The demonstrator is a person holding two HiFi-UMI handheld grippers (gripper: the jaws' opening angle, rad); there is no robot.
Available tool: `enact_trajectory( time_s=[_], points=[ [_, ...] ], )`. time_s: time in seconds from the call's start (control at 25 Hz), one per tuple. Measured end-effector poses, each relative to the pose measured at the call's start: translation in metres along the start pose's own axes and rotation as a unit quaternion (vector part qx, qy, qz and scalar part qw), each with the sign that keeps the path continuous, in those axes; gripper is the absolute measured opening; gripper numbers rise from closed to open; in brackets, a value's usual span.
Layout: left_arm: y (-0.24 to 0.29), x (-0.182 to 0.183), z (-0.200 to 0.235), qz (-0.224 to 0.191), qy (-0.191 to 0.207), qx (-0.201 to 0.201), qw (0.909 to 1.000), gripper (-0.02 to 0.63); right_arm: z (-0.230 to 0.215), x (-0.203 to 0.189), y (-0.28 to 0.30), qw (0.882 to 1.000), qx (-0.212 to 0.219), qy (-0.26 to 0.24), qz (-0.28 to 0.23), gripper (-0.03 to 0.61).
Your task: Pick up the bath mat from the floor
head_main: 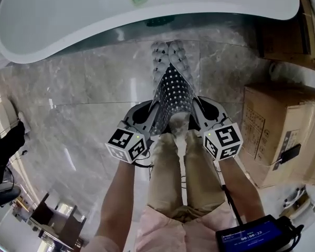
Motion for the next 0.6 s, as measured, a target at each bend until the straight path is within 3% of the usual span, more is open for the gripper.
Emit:
enact_trajectory(
  time_s=[0.6],
  points=[
    [-0.026,0.058,-0.034,-0.012,0.000,-0.011,0.9999,0.038,0.037,0.063,-0.019,1.000,0.015,0.003,-0.013,0.028]
  ],
)
Point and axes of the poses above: the fingertips, and each gripper's own axes: y forward along the fingers, z to its left, x out of its top, the point moved 8 cm from there along -y, backward along the fingers, and after that the axes turned 8 degrees about -z, right-handed, at the moved point
